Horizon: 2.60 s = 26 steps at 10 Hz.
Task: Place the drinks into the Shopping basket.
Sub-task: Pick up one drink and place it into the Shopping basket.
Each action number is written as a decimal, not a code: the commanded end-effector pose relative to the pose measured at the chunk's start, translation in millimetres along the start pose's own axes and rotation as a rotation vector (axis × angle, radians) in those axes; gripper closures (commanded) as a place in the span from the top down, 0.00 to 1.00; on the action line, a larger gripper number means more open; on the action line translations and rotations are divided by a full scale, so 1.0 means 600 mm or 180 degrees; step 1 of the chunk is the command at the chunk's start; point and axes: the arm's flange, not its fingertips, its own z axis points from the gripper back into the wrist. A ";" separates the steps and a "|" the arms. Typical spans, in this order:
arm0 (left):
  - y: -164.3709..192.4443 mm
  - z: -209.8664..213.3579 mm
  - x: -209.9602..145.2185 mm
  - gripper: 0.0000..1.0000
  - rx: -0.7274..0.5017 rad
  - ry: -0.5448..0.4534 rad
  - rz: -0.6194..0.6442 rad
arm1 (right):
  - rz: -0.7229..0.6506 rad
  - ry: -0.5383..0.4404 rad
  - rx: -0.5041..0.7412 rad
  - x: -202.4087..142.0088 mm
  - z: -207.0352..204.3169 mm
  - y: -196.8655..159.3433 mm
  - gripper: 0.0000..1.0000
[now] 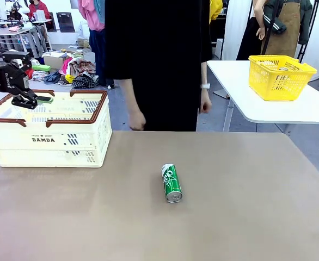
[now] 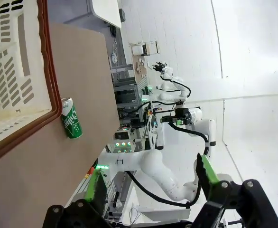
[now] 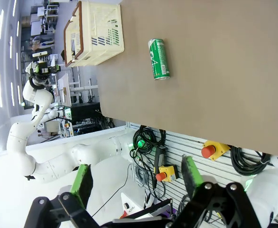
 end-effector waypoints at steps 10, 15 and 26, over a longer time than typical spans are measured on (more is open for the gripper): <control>-0.236 -0.484 0.118 1.00 0.1546 0.1478 0.0961 | 0.0076 -0.0009 0.0085 0.001 0.001 0.003 1.00; -0.246 -0.471 0.072 1.00 0.1221 0.1529 0.0712 | 0.0076 -0.0009 0.0085 0.001 0.001 0.003 1.00; -0.240 -0.129 -0.108 1.00 0.1362 0.1635 0.0323 | 0.0076 -0.0009 0.0085 0.001 0.001 0.003 1.00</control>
